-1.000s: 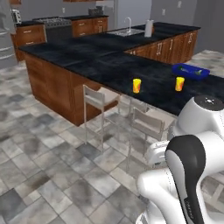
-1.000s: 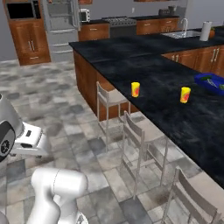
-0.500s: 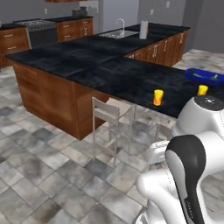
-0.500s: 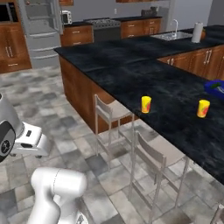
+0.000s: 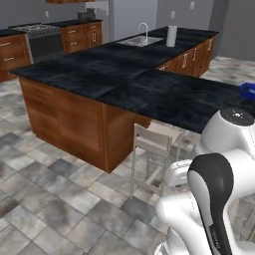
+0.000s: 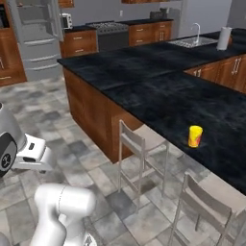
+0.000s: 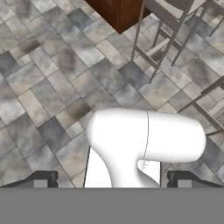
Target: Gather the cucumber and broccoli from the fridge and place them on a tray on the dining counter. Then gather the chicken drumstick and fish from the fridge and place them on the other tray.
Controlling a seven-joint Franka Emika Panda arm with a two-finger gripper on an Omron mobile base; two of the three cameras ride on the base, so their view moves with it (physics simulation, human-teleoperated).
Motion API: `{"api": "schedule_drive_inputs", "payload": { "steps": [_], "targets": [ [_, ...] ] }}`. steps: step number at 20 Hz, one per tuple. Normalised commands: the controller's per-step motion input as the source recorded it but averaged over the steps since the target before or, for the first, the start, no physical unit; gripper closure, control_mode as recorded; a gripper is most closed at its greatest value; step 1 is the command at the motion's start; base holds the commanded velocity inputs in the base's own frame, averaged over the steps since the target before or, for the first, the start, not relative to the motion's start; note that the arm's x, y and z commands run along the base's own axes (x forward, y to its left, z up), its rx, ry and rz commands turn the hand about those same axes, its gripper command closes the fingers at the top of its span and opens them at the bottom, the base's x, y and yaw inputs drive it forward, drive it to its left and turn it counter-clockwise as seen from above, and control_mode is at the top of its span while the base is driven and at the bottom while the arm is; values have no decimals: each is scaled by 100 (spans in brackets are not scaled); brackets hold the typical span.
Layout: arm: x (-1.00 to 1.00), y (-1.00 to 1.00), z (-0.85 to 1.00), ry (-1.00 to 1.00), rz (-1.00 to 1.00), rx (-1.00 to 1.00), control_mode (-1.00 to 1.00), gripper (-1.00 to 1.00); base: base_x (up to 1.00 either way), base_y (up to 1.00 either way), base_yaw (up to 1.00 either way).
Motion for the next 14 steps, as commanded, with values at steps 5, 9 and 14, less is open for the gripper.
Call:
{"api": "schedule_drive_inputs", "payload": {
  "steps": [5, 9, 14],
  "targets": [
    [0, 0, 0, 0, 0, 0, 100, -100, 52, 100, -9],
    [0, 0, 0, 0, 0, 0, 100, -100, 54, 100, -9],
    [0, 0, 0, 0, 0, 0, 100, -100, 55, 100, -10]
  ]
}}
